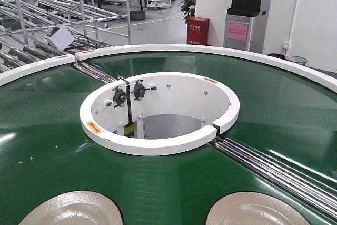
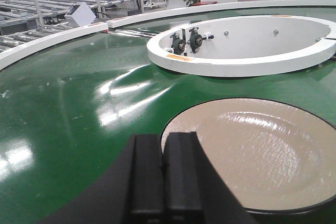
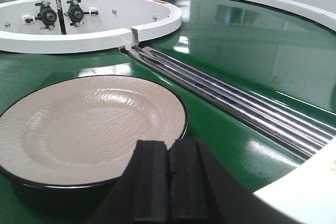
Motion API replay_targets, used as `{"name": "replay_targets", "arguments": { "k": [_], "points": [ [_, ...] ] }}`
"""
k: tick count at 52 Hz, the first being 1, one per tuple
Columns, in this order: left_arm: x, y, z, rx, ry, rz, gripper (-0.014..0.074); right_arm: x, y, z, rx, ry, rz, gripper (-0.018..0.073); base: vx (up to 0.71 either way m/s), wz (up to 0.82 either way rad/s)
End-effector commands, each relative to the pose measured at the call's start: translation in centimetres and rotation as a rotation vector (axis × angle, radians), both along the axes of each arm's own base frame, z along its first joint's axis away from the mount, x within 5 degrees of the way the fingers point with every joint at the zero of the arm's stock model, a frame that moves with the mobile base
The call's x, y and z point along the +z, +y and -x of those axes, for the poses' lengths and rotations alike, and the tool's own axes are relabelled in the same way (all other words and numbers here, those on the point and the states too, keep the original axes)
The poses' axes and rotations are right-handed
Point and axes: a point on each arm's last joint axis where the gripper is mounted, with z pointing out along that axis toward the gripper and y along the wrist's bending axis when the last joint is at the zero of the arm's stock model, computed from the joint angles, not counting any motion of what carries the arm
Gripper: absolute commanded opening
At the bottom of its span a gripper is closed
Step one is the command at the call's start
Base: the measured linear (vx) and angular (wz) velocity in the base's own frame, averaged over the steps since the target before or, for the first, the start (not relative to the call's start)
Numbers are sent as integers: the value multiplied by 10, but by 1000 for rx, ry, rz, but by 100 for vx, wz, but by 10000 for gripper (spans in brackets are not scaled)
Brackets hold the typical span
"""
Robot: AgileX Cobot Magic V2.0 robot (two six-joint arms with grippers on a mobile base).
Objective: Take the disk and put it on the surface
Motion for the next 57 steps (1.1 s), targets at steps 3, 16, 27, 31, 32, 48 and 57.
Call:
{"name": "replay_targets", "arguments": {
  "k": [3, 16, 27, 31, 32, 48, 57],
  "points": [
    [4, 0, 1, 2, -82, 1, -5, 2, 0, -1, -4, -73, 5, -9, 0, 0],
    [4, 0, 1, 2, -82, 1, -5, 2, 0, -1, -4, -73, 5, -9, 0, 0],
    [4, 0, 1, 2, -82, 1, -5, 3, -1, -1, -2, -90, 50, -9, 0, 0],
    [4, 0, 1, 2, -82, 1, -5, 9, -1, -1, 2, -164, 154, -9, 0, 0],
    [4, 0, 1, 2, -82, 1, -5, 11, -1, -1, 2, -185, 165, -9, 0, 0],
    [24, 0, 4, 3, -275, 8, -5, 29, 0, 1, -6, -368, 167, -9, 0, 0],
    [59, 3, 15, 17, -565, 90, -5, 71, -3, 16, -40, -724, 21, -9, 0, 0]
  ]
}}
